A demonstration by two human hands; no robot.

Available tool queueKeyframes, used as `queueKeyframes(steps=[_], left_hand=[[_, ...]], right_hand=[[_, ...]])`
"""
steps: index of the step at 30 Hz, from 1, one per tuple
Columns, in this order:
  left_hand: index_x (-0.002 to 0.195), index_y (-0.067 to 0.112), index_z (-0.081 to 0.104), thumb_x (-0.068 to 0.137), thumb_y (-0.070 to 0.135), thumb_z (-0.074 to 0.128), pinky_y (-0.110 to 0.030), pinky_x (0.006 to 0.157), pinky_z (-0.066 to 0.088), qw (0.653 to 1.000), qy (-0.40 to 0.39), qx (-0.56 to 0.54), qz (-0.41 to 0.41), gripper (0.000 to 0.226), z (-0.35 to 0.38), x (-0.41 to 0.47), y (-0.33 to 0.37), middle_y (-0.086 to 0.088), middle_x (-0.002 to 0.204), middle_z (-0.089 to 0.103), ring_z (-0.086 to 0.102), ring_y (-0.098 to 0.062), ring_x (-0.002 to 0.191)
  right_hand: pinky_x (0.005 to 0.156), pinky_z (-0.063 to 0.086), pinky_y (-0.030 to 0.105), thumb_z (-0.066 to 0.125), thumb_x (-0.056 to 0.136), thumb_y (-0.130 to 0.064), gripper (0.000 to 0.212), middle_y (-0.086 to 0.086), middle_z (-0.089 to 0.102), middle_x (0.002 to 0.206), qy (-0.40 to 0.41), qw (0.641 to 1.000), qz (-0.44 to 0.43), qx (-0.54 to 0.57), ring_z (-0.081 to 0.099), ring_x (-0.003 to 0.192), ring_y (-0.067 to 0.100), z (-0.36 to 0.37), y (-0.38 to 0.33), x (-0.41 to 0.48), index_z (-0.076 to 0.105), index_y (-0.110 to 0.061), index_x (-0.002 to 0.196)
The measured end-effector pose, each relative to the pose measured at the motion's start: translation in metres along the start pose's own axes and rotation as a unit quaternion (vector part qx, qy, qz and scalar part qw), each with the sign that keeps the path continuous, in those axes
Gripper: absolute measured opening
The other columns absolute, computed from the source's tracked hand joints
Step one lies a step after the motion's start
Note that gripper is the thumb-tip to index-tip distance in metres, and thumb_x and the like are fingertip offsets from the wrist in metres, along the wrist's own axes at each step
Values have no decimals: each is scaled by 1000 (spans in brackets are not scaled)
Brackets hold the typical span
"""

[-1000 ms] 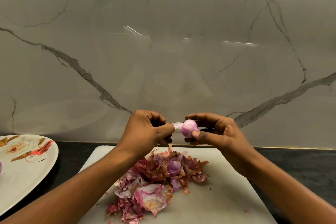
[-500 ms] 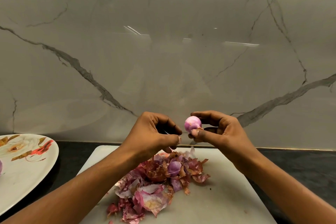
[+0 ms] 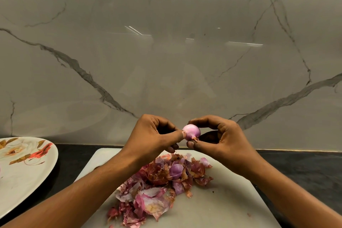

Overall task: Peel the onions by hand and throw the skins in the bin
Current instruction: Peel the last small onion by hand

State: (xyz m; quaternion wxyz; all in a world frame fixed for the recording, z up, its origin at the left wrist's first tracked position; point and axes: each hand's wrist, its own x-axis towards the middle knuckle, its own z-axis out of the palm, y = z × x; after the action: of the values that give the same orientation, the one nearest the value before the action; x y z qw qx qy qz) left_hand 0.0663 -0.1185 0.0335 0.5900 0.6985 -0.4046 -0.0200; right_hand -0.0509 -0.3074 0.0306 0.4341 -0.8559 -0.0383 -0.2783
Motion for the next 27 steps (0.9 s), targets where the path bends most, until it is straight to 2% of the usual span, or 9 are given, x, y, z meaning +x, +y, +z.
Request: queueKeyframes(steps=[7, 13, 17, 20, 23, 25, 27], left_hand=[[85, 4, 82, 88, 6, 80, -35, 66, 65, 1000, 8, 5, 6, 5, -1, 0, -1, -11, 73, 77, 77, -26, 68], [84, 2, 80, 87, 8, 81, -35, 65, 66, 999, 44, -6, -9, 7, -6, 4, -1, -13, 72, 76, 77, -28, 67], [83, 1, 80, 85, 9, 82, -38, 66, 66, 998, 52, -16, -16, 9, -6, 5, -2, -14, 72, 76, 76, -29, 67], [80, 1, 79, 82, 16, 85, -40, 68, 66, 997, 65, -25, -20, 17, -9, 6, -2, -15, 72, 76, 76, -29, 67], [80, 2, 79, 78, 23, 88, -42, 70, 67, 998, 58, -27, -20, 24, -9, 5, 1, -14, 72, 76, 76, -32, 69], [80, 1, 79, 64, 42, 88, -41, 69, 67, 998, 43, -33, -17, 44, -7, 2, 4, -14, 72, 76, 76, -32, 70], [80, 1, 79, 55, 51, 84, -36, 66, 65, 999, 30, -32, -26, 56, -7, 0, 6, -14, 73, 76, 76, -31, 70]], right_hand=[[83, 65, 32, 91, 78, -16, 49, -8, 78, 111, 3, 1000, 7, 19, 79, 93, 17, 1, -1, 0, 72, -23, 123], [86, 65, 42, 83, 83, -2, 41, 7, 77, 114, 7, 986, 50, 160, 79, 92, 33, -4, -8, 2, 72, -15, 120], [83, 65, 39, 85, 81, -7, 38, 15, 76, 115, -2, 962, 87, 260, 78, 93, 43, -6, -14, 3, 76, -12, 117], [76, 66, 33, 77, 79, -11, 34, 23, 75, 113, 12, 926, 132, 354, 78, 91, 40, -11, -18, 5, 78, -11, 113], [73, 66, 31, 75, 85, -17, 37, 25, 74, 120, 17, 901, 162, 401, 79, 85, 34, -14, -20, 5, 73, -3, 119], [71, 65, 30, 69, 86, -19, 37, 25, 74, 121, 15, 896, 173, 408, 78, 81, 30, -13, -20, 4, 75, -5, 119], [69, 65, 27, 73, 86, -18, 32, 23, 75, 119, 5, 893, 179, 413, 76, 81, 27, -12, -21, 3, 79, -9, 116]])
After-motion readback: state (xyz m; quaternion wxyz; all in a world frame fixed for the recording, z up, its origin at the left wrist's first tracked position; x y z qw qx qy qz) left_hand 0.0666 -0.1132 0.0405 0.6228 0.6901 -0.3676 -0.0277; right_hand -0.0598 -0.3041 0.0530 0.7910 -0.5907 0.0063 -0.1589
